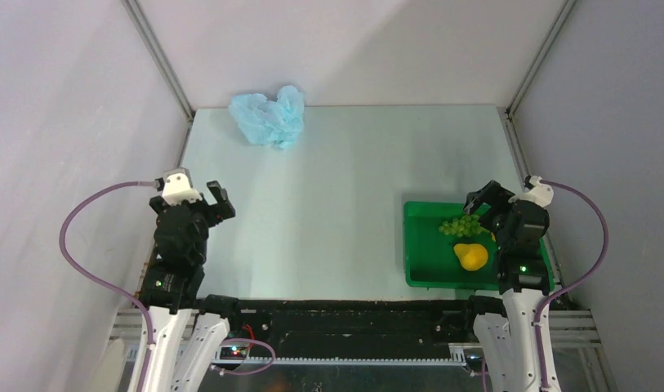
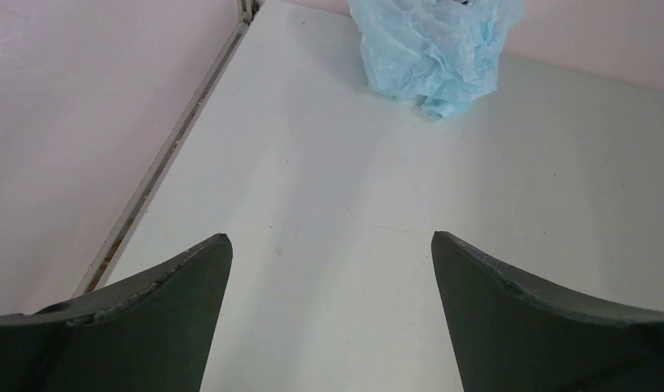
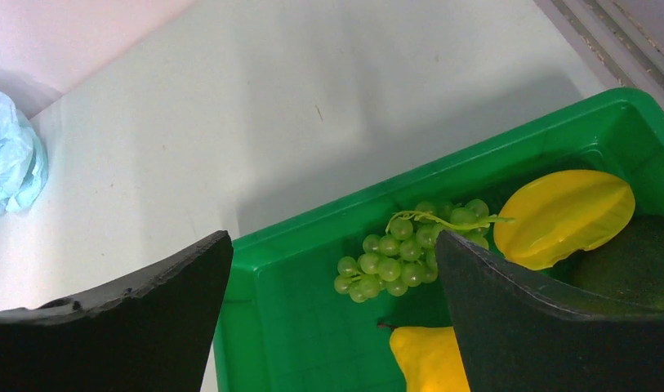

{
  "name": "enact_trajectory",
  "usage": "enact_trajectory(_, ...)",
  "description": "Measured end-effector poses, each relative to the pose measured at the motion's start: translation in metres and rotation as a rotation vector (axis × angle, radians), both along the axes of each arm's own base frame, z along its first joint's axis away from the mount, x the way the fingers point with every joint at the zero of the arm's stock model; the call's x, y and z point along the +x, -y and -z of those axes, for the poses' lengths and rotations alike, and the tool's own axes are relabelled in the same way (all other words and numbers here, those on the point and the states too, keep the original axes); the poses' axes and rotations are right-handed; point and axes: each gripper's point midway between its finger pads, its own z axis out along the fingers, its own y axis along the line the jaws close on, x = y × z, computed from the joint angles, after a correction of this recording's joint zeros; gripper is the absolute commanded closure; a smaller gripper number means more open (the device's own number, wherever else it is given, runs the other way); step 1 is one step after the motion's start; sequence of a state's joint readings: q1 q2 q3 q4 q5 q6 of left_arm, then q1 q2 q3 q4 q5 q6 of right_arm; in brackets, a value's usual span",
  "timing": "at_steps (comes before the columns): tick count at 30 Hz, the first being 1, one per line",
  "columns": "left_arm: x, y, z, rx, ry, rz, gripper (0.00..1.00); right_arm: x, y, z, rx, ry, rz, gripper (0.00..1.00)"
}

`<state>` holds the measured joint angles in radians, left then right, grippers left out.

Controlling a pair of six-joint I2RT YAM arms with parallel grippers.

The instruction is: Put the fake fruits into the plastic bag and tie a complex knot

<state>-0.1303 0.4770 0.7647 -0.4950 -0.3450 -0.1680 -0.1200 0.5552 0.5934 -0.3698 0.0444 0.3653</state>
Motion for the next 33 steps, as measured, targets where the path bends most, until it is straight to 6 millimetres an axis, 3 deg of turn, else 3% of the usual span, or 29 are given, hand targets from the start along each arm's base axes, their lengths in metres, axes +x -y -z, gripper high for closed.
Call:
enact_trajectory(12,0.01,0.002,0.011,-0.001,-0.042,0.004,0.01,-0.001,-0.002,0.005,0.005,-0.021,-0.008,0.01)
enact_trajectory(21,0.023,0.012,0.035,0.011,-0.14,0.048,0.01,-0.002,-0.005,0.005,0.01,-0.021,-0.025,0.01)
enact_trajectory(24,0.032,0.022,0.029,0.014,-0.16,0.082,0.01,-0.002,-0.007,0.004,0.013,-0.015,-0.034,0.01)
enact_trajectory(30,0.081,0.061,-0.008,0.02,-0.162,0.169,0.01,-0.003,-0.011,0.001,0.021,-0.006,-0.058,0.01)
enact_trajectory(33,0.111,0.071,-0.006,0.008,-0.181,0.17,0.01,-0.003,-0.012,0.0,0.022,-0.002,-0.062,0.01)
